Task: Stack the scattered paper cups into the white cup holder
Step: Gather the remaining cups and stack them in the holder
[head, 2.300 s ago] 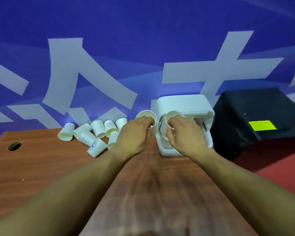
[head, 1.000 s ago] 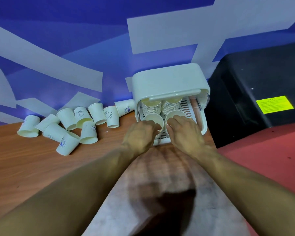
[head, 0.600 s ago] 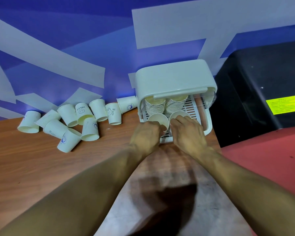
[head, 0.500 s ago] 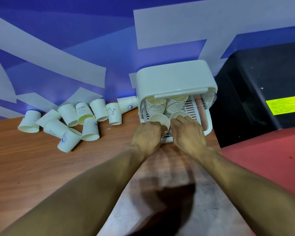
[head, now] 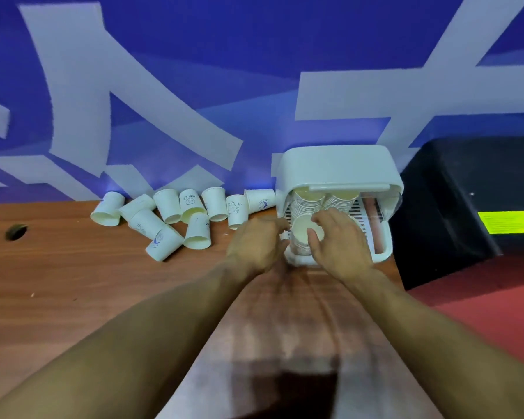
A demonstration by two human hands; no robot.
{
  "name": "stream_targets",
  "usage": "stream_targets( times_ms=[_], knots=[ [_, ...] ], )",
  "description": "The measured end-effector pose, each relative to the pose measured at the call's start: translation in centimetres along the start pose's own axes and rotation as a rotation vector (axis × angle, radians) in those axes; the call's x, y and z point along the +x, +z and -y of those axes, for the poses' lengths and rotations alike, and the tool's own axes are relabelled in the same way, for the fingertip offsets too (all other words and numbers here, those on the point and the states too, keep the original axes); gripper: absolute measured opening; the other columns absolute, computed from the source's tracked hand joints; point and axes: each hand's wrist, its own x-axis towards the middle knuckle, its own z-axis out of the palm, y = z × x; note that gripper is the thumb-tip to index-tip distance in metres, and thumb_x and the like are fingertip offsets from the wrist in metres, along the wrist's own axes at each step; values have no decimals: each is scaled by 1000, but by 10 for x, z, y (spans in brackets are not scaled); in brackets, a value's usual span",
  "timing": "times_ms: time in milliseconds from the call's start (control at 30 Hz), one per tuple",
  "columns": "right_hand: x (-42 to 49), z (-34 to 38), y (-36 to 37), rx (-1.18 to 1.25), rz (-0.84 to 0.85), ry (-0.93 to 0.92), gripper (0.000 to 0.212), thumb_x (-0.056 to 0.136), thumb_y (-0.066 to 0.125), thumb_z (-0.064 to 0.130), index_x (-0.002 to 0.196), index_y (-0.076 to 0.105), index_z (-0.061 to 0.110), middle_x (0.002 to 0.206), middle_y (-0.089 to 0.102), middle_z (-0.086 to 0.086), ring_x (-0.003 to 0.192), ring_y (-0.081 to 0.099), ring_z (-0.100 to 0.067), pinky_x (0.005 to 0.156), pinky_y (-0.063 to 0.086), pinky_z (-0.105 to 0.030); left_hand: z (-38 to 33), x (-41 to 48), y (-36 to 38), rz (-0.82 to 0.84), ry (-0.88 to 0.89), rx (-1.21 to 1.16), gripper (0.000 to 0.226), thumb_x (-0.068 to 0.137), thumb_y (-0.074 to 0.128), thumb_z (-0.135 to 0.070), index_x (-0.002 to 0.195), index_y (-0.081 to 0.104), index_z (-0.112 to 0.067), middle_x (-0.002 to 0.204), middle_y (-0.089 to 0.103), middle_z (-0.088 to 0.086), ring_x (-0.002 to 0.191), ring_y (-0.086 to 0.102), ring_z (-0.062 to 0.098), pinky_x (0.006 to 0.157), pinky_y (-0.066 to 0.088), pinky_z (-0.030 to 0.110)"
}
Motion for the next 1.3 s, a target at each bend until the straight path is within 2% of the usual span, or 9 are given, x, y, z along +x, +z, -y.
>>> stream_targets(
  times_ms=[267,433,533,667,800,933,1100,1200,1300],
  knots=[
    [17,113,16,25,110,-228,24,79,67,24,100,62,14,95,60,-3,87,57,-26,68,49,-34,82,-77,-51,-108,-259,37,27,90,59,-38,116,63,-31,111,64,-4,99,62,23,79,51,37],
    [32,190,47,63,196,-335,26,80,67,26,104,62,16,98,59,0,88,55,-24,64,36,-27,149,-118,-78,-190,-414,6,25,88,62,-41,112,63,-33,109,66,-5,94,65,21,74,52,35],
    [41,231,69,94,237,-372,27,79,67,24,104,61,16,100,59,1,90,55,-23,65,44,-31,192,-133,-88,-219,-507,-43,28,88,60,-40,114,63,-31,108,67,-5,95,65,20,76,52,37],
    [59,273,105,67,337,-368,30,82,63,25,111,59,17,105,57,0,94,54,-24,68,45,-35,245,-142,-96,-283,-611,-203,28,87,60,-37,113,65,-32,106,69,-8,94,65,17,81,52,36],
    [81,308,143,-19,459,-336,34,88,54,29,120,54,17,116,53,-1,104,50,-24,74,46,-36,296,-138,-98,-248,-651,-359,37,89,60,-37,126,59,-35,117,66,-5,98,64,16,85,49,31],
    [106,333,183,-121,538,-294,39,89,53,24,127,50,18,122,51,-2,107,49,-25,77,47,-38,347,-122,-94,-221,-680,-556,43,90,59,-34,133,52,-38,125,60,-6,100,60,13,80,45,27],
    [131,345,223,-263,641,-264,48,84,55,14,130,45,20,128,47,-1,110,47,-26,78,47,-37,400,-95,-79,-174,-732,-826,44,88,64,-36,129,53,-43,113,55,-13,109,59,15,97,48,37],
    [139,348,237,-311,698,-263,51,82,52,13,131,43,19,134,44,-2,113,44,-27,81,47,-39,417,-82,-69,-153,-718,-934,49,87,66,-30,133,50,-36,107,51,-19,111,58,17,99,47,38],
    [143,351,248,-363,764,-273,54,82,56,15,134,40,21,140,39,1,116,41,-27,84,46,-41,428,-72,-62,-158,-715,-968,56,81,68,-36,134,51,-31,127,51,-5,116,56,20,102,46,40]
  ],
)
